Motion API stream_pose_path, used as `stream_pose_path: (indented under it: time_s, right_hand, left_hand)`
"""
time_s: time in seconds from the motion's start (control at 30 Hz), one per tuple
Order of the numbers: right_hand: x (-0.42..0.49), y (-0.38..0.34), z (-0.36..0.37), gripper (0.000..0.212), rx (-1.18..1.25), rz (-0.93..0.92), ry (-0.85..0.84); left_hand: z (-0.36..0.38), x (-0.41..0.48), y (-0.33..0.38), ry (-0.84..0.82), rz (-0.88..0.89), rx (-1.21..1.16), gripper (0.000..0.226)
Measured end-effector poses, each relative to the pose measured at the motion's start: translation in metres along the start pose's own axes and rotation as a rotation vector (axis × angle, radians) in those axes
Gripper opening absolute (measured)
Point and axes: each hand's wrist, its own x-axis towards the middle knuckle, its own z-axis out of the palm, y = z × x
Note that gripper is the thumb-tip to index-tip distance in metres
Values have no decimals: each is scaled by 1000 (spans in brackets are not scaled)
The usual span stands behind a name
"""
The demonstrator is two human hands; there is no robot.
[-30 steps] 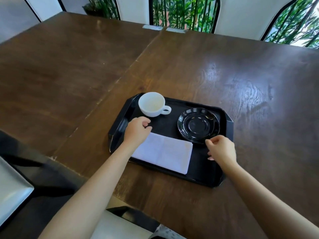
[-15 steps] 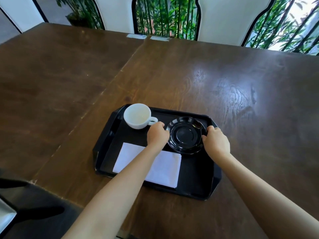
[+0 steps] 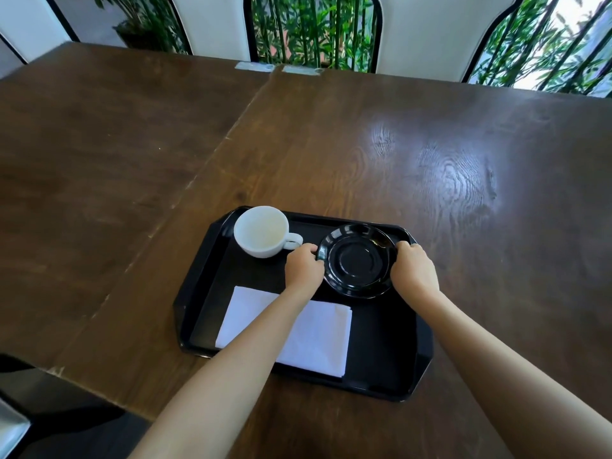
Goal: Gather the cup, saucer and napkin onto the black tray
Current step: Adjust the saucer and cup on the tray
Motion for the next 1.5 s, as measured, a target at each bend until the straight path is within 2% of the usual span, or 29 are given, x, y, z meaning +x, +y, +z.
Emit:
stream_pose_path:
  time_s: [0.17,0.27,0.37,0.43,0.5,0.6,0.67,0.77,1.1,1.4,1.5]
  right_hand:
    - [4,-1,-2,18,-19,2,-15]
    - [3,-3,-7,15,-73,-29,60]
    - [3,-16,-15,24,-30,-147,150]
    - [4,-33,-16,30,20,-289,119]
    - [4,-55,-10,32,25,-433,63]
    - [5,-86,6,37,-66,-567,-22]
    - [8,-100,16,38,-121,-591,-43]
    - [11,-109,27,34,-149,-601,-35]
    - [20,-110,39,23,-101,-610,20]
    - [10,-98,31,28,-44,-581,5]
    - [-19,-83,22,31,-32,-623,44]
  left_hand:
    - [-5,-5,1,-19,-7,-52,35]
    - [-24,-18,-8,-14,-22,-141,30]
    - [-68,-26,-27,148,-5,-259,22]
    - [-101,-18,-39,332,7,-232,24]
    - [-124,-1,-45,438,-17,-207,33]
    - [-128,27,-51,317,-116,-237,43]
    - [-119,37,-56,201,-150,-329,45]
    - [-109,41,-62,132,-142,-397,40]
    - [-102,42,-64,143,-106,-419,36]
    - [-99,35,-64,134,-138,-456,45]
    - [-113,14,-77,163,-101,-274,42]
